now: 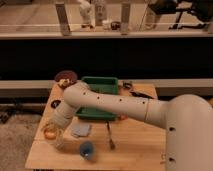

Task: Place apple in paper cup

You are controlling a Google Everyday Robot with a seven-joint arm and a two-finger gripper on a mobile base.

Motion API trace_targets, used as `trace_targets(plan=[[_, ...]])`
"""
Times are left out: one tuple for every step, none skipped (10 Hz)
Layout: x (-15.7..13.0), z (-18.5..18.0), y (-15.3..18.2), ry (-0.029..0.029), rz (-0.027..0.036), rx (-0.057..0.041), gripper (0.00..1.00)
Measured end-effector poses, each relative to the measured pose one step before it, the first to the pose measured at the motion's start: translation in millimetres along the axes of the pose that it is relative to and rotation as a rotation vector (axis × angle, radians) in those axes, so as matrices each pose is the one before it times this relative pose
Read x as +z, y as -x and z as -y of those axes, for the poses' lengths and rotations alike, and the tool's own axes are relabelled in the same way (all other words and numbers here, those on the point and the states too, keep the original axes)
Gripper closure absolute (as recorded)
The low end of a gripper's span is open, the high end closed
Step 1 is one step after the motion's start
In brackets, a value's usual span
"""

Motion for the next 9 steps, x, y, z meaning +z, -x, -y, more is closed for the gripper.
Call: trace_targets(plan=[[1.0,0.15,-0.08,-0.00061,0.00958,-0.00173,0.2],[0.3,0.19,-0.04,-0.00041,0.0061,-0.00132,0.2],[0.59,-0.22,-0.4,0.00069,0.01022,-0.00245,0.2],[0.21,0.39,0.42,0.00057,0.00516,-0.00317,0.2],[0.13,-0.02,0.34,0.00273,0.00216,-0.00197,0.2],[0.21,1.11,1.02,0.00551,-0.00236,-0.00586,0.2],[0.0,0.31,0.58,0.00304,-0.00219,-0.00373,0.2],[-0.77,0.08,0.37,0.00312,-0.00454,-0.00431,0.2],[-1.0,-0.25,0.01,0.00247,-0.00437,-0.00346,0.2]])
